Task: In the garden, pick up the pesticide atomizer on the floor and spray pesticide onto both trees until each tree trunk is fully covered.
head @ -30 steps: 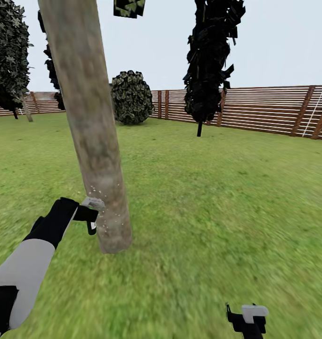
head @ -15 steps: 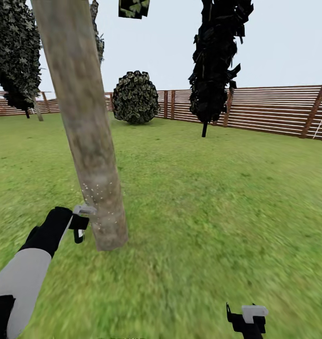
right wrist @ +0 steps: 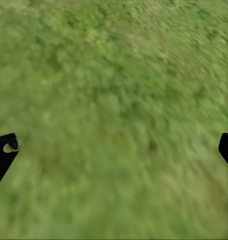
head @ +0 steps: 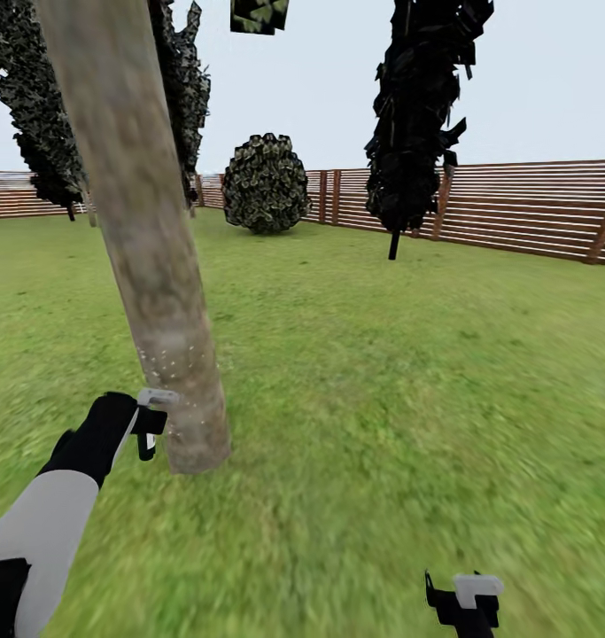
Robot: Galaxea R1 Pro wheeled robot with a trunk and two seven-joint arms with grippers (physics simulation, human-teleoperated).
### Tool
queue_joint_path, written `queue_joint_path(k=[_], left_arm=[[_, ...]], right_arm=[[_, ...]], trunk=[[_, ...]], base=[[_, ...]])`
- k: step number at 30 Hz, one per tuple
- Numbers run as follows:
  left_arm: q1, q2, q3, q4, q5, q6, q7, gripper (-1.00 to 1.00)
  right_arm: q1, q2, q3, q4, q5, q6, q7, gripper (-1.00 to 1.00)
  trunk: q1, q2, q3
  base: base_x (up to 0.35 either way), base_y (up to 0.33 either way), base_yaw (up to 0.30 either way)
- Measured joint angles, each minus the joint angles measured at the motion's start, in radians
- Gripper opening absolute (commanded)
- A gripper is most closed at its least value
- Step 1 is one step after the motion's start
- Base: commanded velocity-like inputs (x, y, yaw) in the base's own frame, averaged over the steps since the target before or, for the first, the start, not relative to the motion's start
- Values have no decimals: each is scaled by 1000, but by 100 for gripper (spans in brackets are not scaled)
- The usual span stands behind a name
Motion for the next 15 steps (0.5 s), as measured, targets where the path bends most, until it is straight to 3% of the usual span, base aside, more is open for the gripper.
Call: queue_joint_path(k=[3, 11, 15], left_arm=[[0, 0, 0, 0, 0, 0, 1, -100], [0, -2, 1, 0, 3, 0, 1, -100], [8, -46, 1, 16, 1, -3, 15, -100]], right_arm=[[0, 0, 0, 0, 0, 0, 0, 100], [0, 0, 0, 0, 0, 0, 0, 100], [0, 0, 0, 0, 0, 0, 0, 100]], trunk=[[0, 0, 0], [0, 0, 0], [0, 0, 0]], base=[[138, -275, 116], [138, -275, 266], [138, -275, 141]])
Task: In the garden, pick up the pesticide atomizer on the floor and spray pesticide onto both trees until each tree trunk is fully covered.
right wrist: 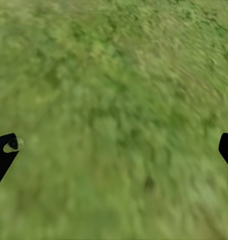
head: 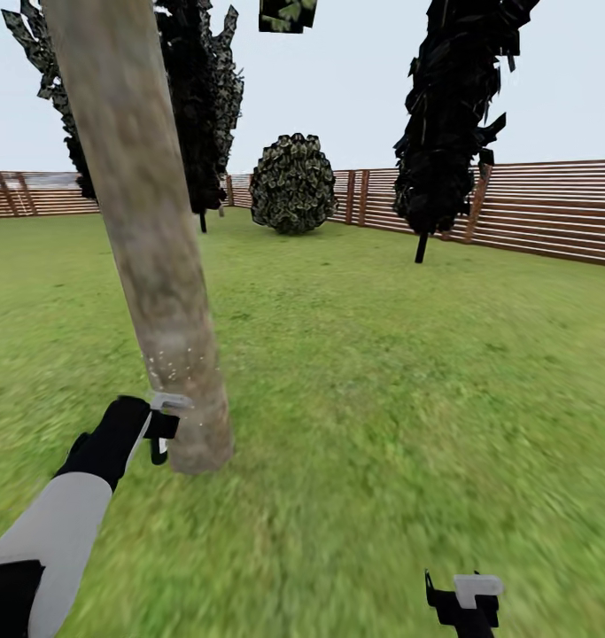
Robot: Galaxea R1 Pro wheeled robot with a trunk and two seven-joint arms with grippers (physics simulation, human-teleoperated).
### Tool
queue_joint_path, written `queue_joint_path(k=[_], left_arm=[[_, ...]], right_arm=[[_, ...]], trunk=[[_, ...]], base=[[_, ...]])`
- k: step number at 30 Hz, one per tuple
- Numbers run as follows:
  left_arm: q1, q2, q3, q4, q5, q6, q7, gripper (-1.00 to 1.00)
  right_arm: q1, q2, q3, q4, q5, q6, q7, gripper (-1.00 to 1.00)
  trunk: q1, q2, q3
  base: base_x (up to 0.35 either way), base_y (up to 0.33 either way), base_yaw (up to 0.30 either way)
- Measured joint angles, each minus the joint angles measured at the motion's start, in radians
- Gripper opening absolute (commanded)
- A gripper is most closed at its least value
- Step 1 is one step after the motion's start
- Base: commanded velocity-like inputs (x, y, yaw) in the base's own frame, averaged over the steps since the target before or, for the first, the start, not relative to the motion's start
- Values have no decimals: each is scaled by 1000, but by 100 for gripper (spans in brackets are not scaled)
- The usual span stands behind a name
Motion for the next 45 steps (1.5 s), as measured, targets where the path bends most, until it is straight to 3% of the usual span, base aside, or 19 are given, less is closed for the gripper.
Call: queue_joint_path(k=[3, 6, 7, 9, 11, 13, 16, 19, 21, 25, 29, 33, 35, 37, 38, 41, 45], left_arm=[[1, -5, 0, 2, -2, -1, 10, -100], [7, 6, 8, 4, -5, -1, 12, -100], [14, 10, 18, 5, -7, -2, 12, -100], [39, 40, 82, 5, -18, -9, 11, -100], [44, 51, 96, 13, -8, -9, 11, -100], [46, 48, 97, 25, -5, -14, 11, -100], [47, 9, 98, 34, 0, -31, 11, -100], [47, 0, 101, 35, -10, -35, 12, -100], [55, 18, 108, 35, -17, -37, 12, -100], [98, 113, 119, 31, -21, -39, 13, -100], [116, 141, 128, 34, -11, -40, 38, -100], [118, 109, 140, 61, 6, -111, 55, -100], [118, 38, 142, 76, 14, -159, 84, -100], [118, 9, 151, 77, 3, -170, 130, -100], [118, 3, 158, 77, 1, -173, 146, -100], [118, 15, 257, 74, -9, -182, 175, -100], [122, 31, 278, 80, -6, -226, 176, -100]], right_arm=[[0, 0, 0, 0, 0, 0, 0, 100], [0, 0, 0, 0, 0, 0, 0, 100], [0, 0, 0, 0, 0, 0, 0, 100], [0, 0, 0, 0, 0, 0, 0, 100], [0, 0, 0, 0, 0, 0, 0, 100], [0, 0, 0, 0, 0, 0, 0, 100], [0, 0, 0, 0, 0, 0, 0, 100], [0, 0, 0, 1, 0, 0, 0, 100], [0, 0, 0, 1, 0, 0, 0, 100], [0, 0, 0, 1, 0, 0, 0, 100], [0, 0, 0, 0, 0, 0, 0, 100], [0, 0, 0, 0, 0, 0, 0, 100], [0, 0, 0, 0, 0, 0, 0, 100], [0, 0, 0, 1, 0, 0, 0, 100], [0, 0, 0, 0, 0, 0, 0, 100], [0, 0, 0, 1, 0, 0, 0, 100], [0, 0, 0, 1, 0, 0, 0, 100]], trunk=[[0, 0, 0], [0, 0, 0], [0, 0, 0], [0, 0, 0], [0, 0, 0], [0, 0, 0], [0, 0, 0], [0, 0, 0], [0, 0, 0], [0, 0, 0], [0, 0, 0], [0, 0, 0], [0, 0, 0], [0, 0, 0], [0, 0, 0], [0, 0, 0], [0, 0, 0]], base=[[138, -275, 15], [134, -275, 2], [132, -274, 0], [132, -275, 0], [132, -275, 0], [132, -275, 0], [132, -275, 0], [131, -275, 0], [130, -275, 0], [126, -275, 0], [99, -217, 113], [16, -31, 266], [1, -3, 277], [0, -1, 278], [0, 0, 278], [0, 0, 278], [5, -2, 220]])
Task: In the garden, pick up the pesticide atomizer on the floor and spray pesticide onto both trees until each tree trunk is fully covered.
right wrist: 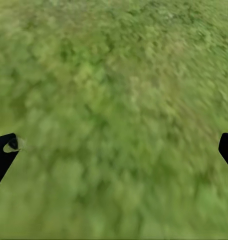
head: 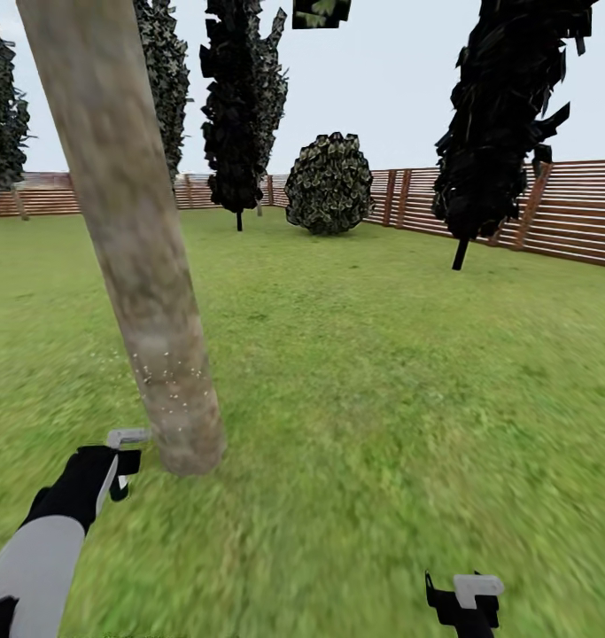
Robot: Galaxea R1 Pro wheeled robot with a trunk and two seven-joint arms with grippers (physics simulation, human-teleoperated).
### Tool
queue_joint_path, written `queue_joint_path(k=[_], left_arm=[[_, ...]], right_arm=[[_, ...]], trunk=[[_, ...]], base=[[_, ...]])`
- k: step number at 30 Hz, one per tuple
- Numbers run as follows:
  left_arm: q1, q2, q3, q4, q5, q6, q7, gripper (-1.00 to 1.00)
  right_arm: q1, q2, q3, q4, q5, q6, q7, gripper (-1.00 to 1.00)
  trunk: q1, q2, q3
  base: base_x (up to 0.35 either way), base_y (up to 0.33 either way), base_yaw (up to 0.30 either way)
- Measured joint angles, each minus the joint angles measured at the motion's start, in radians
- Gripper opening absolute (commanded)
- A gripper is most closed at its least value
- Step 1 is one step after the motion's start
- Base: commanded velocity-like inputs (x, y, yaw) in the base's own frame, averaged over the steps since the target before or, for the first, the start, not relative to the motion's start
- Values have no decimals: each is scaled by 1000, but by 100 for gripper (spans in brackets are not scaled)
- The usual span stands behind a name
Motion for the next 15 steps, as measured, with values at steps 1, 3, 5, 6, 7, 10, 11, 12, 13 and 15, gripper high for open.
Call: queue_joint_path(k=[1, 3, 5, 6, 7, 10, 11, 12, 13, 15], left_arm=[[5, -3, 0, 1, 0, -9, 0, -100], [10, -11, 0, 1, 2, -16, 1, -100], [11, -24, 1, 2, 1, -20, 1, -100], [12, -29, 0, 6, 2, -20, 2, -100], [13, -31, 0, 10, 2, -20, 2, -100], [13, -38, -3, 19, -1, -21, 2, -100], [13, -36, -2, 20, -3, -21, 2, -100], [14, -32, -1, 21, -3, -21, 2, -100], [25, -21, 4, 25, -7, -21, 2, -100], [46, 10, 7, 27, -8, -21, 2, -100]], right_arm=[[0, 0, 0, 0, 0, 0, 0, 100], [0, 0, 0, -1, 0, 0, 0, 100], [0, -1, 0, -1, 0, 0, 0, 100], [0, -1, 0, 0, 0, 0, 0, 100], [0, -1, 0, -1, 0, 0, 0, 100], [0, -2, 0, -1, 0, 0, 0, 100], [0, -2, 0, -1, 0, 0, 0, 100], [0, -2, 0, -1, 0, 0, 0, 100], [0, -2, 0, -1, 0, 0, 0, 100], [0, -2, 0, -1, 0, 0, 0, 100]], trunk=[[0, 0, 0], [0, 0, 0], [0, 0, 0], [0, 0, 0], [0, 0, 0], [0, 0, 0], [0, 0, 0], [0, 0, 0], [0, 0, 0], [0, 0, 0]], base=[[89, -87, 57], [152, -172, 18], [173, -202, 4], [177, -208, 2], [178, -210, 1], [179, -220, 0], [184, -222, 0], [206, -214, 0], [222, -204, 0], [199, -138, 0]])
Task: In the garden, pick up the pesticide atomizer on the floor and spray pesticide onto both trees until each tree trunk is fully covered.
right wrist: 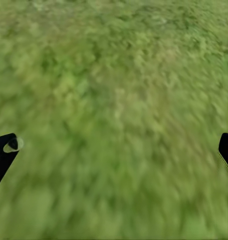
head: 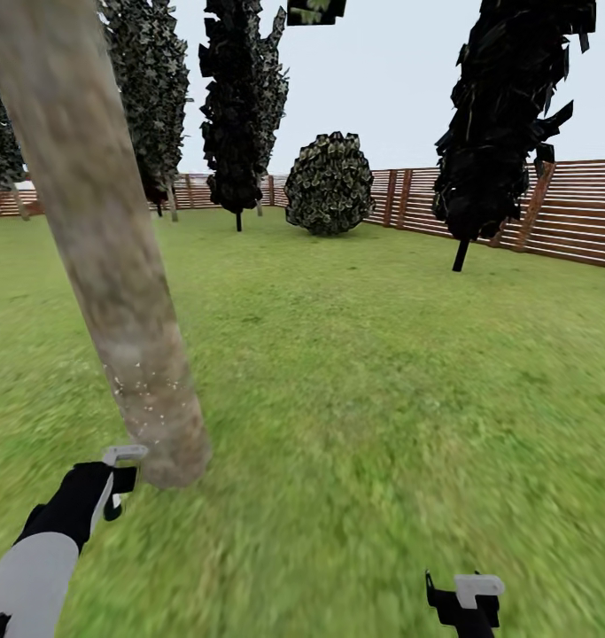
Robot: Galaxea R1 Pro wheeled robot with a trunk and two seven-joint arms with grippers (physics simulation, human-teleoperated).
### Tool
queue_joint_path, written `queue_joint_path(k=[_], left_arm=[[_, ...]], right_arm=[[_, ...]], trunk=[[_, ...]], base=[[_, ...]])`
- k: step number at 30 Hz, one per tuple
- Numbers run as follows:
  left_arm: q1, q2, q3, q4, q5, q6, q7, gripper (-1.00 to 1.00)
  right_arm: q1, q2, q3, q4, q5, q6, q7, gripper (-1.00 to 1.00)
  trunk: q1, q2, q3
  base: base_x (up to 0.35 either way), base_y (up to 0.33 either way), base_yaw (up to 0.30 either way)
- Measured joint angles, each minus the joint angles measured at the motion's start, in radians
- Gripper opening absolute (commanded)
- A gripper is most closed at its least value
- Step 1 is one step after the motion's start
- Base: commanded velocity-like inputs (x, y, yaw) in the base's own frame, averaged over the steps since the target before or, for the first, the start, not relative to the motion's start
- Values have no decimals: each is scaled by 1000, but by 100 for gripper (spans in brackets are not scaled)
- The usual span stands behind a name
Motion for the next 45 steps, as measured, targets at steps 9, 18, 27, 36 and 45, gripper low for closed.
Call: queue_joint_path(k=[9, 18, 27, 36, 45], left_arm=[[10, 13, -2, 115, 23, -109, 2, -100], [10, -32, 1, 143, 13, -167, 71, -100], [29, -69, 0, 201, 15, -222, 84, -100], [30, -88, 0, 204, 16, -227, 143, -100], [30, -81, 1, 202, 13, -222, 145, -100]], right_arm=[[0, 1, 0, 0, -1, 0, 0, 100], [0, 2, 0, 1, 0, 0, 0, 100], [0, 0, 0, 2, 0, 0, 0, 100], [0, 3, 1, 3, 2, 0, 2, 100], [0, 5, 1, 3, 1, 0, 2, 100]], trunk=[[0, 0, 0], [0, 0, 0], [0, 0, 0], [0, 0, 0], [0, 0, 0]], base=[[24, -13, 137], [10, 0, 252], [218, -132, 11], [237, -193, 0], [42, -261, 126]])
